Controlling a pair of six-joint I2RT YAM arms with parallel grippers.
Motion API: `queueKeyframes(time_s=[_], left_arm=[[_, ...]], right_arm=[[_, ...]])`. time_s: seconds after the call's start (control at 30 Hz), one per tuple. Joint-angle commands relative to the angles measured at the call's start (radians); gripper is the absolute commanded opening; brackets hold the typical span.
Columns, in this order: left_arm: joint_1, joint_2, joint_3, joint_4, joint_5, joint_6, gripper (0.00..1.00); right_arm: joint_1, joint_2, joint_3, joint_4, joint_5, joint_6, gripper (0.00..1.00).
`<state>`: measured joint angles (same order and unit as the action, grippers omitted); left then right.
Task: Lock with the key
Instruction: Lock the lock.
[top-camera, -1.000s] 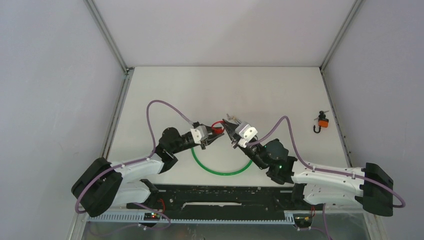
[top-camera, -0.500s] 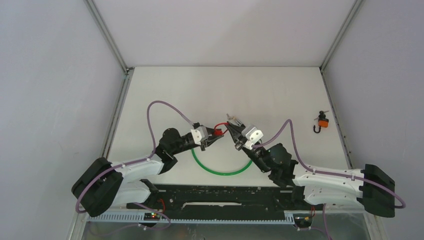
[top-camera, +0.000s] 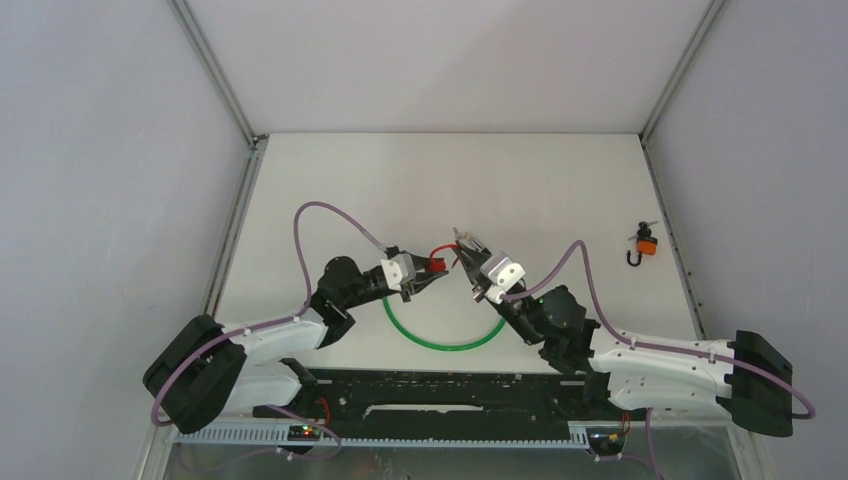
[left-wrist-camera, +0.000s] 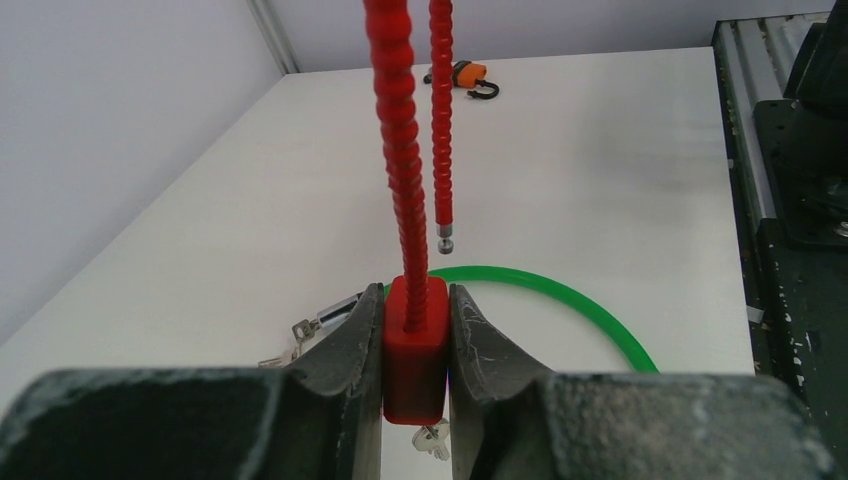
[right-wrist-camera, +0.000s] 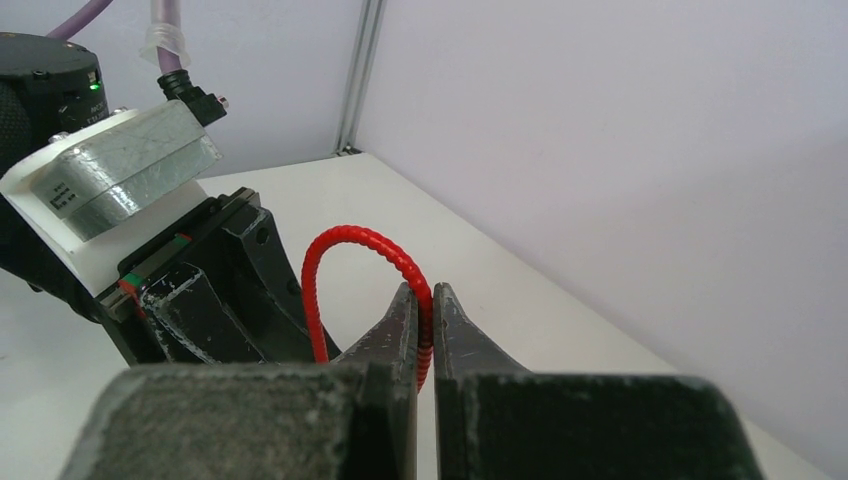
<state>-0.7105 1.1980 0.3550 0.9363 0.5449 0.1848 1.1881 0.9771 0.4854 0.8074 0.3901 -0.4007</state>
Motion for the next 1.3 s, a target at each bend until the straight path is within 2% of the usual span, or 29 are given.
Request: queueKeyframes(time_s=[0.0,0.37,1.27], left_arm=[[-0.001,0.015,0.028,0.007,0.029,0.016,0.00],[-0.001,0.015,0.033,-0.006,0.037,0.019,0.00],[-0.001,0.013,0.031,0.007,0.071,0.015,0.00]], right_arm=[[0.012,0.011,0.064,0.145,-0.079,0.031,0.00],[0.010,0.048,0.088,0.177,-0.124,0.067,0.00],[-0.031,0.107,0.078,0.187,-0.122,0.123,0.00]])
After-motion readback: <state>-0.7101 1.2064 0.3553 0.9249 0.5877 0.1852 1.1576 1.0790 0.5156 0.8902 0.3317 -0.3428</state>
